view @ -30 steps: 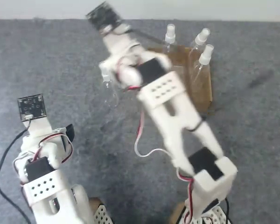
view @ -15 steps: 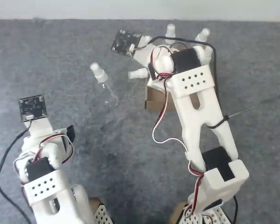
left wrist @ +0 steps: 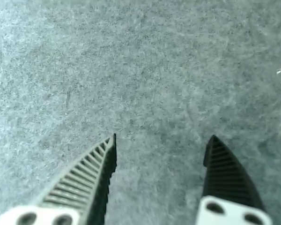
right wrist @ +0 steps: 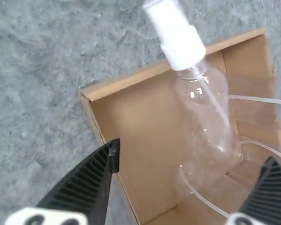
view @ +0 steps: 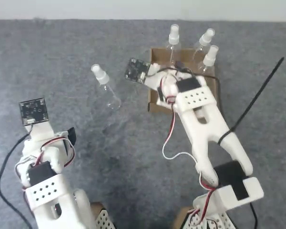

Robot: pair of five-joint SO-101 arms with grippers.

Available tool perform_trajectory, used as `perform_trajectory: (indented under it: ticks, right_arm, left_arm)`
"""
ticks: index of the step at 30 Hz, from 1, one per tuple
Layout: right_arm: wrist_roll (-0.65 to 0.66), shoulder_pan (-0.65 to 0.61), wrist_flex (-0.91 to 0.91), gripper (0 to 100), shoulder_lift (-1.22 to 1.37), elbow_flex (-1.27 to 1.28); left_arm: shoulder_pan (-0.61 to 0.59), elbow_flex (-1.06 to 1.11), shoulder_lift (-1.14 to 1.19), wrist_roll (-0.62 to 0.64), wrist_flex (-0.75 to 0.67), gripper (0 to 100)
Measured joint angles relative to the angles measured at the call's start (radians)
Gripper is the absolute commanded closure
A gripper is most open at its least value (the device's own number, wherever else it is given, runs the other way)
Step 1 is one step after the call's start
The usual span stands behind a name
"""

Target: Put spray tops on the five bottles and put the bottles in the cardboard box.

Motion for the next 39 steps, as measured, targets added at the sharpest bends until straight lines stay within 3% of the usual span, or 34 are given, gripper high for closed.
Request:
perform_trajectory:
  ticks: [13,22,39]
  right_arm:
    - [0.0,-0.028,-0.259,61.4,0.02,0.114]
    - [0.0,-0.017,-0.272,61.4,0.206,-0.005]
    - [0.0,-0.012,-0.379,61.5,0.215,-0.015]
  left_arm:
    - [0.0,0.0,0.0,-0.006,0.0,72]
    - [-0.002,0.0,0.0,-0.006,0.0,72]
    - [0.0,0.006,0.0,-0.006,0.0,72]
